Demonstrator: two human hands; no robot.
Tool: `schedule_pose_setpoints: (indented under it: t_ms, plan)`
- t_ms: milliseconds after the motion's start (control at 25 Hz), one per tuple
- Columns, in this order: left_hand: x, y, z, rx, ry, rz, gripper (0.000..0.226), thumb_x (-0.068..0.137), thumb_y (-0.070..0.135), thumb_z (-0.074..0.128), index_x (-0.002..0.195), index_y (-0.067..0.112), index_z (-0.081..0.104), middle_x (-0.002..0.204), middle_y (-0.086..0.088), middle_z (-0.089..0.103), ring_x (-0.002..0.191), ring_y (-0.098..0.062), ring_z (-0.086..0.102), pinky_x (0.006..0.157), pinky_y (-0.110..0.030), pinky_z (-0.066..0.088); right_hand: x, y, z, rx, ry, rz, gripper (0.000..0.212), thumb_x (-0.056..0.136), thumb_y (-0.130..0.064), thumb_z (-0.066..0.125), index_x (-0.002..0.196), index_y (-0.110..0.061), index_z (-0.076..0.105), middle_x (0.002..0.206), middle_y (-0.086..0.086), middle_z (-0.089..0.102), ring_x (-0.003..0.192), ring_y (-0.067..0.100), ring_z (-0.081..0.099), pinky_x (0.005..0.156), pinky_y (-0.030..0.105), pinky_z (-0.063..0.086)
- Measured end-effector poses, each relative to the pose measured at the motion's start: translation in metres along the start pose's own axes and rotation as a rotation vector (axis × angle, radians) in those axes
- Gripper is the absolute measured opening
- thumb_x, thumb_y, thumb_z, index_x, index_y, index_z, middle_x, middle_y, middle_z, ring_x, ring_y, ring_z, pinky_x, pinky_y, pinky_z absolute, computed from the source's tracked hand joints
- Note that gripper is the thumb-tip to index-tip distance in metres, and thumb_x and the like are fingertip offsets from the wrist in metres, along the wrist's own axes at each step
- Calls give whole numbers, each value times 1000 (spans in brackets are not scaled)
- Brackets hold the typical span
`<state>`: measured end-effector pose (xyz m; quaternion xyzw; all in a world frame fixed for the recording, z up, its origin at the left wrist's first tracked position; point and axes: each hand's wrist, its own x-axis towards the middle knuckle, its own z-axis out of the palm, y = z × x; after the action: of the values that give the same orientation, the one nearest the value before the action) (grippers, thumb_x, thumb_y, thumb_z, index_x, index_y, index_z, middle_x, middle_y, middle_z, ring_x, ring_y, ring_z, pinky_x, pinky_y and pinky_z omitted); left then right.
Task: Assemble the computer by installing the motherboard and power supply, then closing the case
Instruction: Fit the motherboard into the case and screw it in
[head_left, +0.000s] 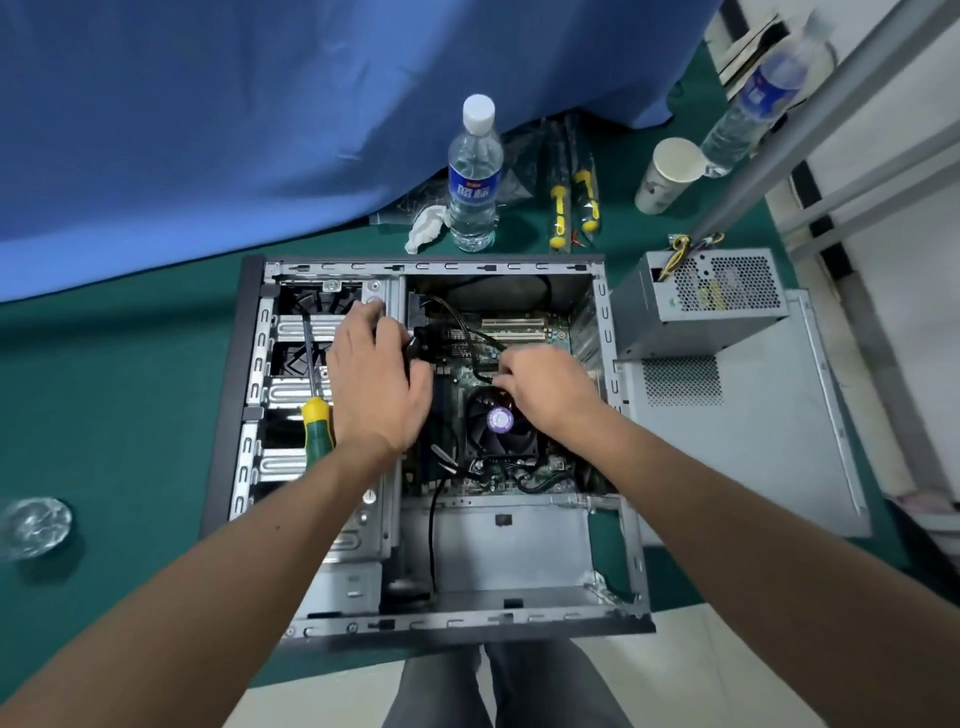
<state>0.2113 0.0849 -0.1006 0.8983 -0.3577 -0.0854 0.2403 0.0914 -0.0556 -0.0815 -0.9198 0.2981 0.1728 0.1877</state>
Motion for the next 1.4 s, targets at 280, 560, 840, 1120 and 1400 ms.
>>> schedule_pose_setpoints:
  t_ms: [280,560,840,1120,1400]
  plan:
    - [-2,11,-11,0,-96,-14,20,85,20,60,94,4,53,142,-16,37,134,-32,33,114,-36,26,5,8,-17,-95,52,88,11,86,5,56,86,-6,57,89,14,66,86,34,65,67,34,47]
    - [-54,16,-11,91,-202,125,21,82,14,69,96,1,60,144,-26,37,139,-41,31,115,-48,29,-20,-2,9,-247,-81,-143,30,88,6,61,116,-5,55,113,14,53,94,34,65,72,38,52]
    - [-68,11,-3,178,-181,217,16,88,15,68,90,0,62,145,-29,40,144,-45,27,117,-54,26,-5,16,-9,-475,101,11,33,83,8,60,113,-4,61,113,15,57,103,32,57,68,37,43]
    - [-67,6,0,75,-86,189,25,96,25,59,92,1,64,145,-24,43,144,-37,30,119,-47,25,-10,-4,-8,-313,140,63,27,79,13,56,93,-7,66,93,13,69,90,34,66,62,36,45]
    - [-67,8,-3,-120,-90,71,34,98,27,57,86,-2,70,152,-20,34,145,-31,28,119,-41,23,-78,-53,63,829,-18,54,52,82,-7,70,129,-20,51,99,-1,66,87,18,66,82,38,57]
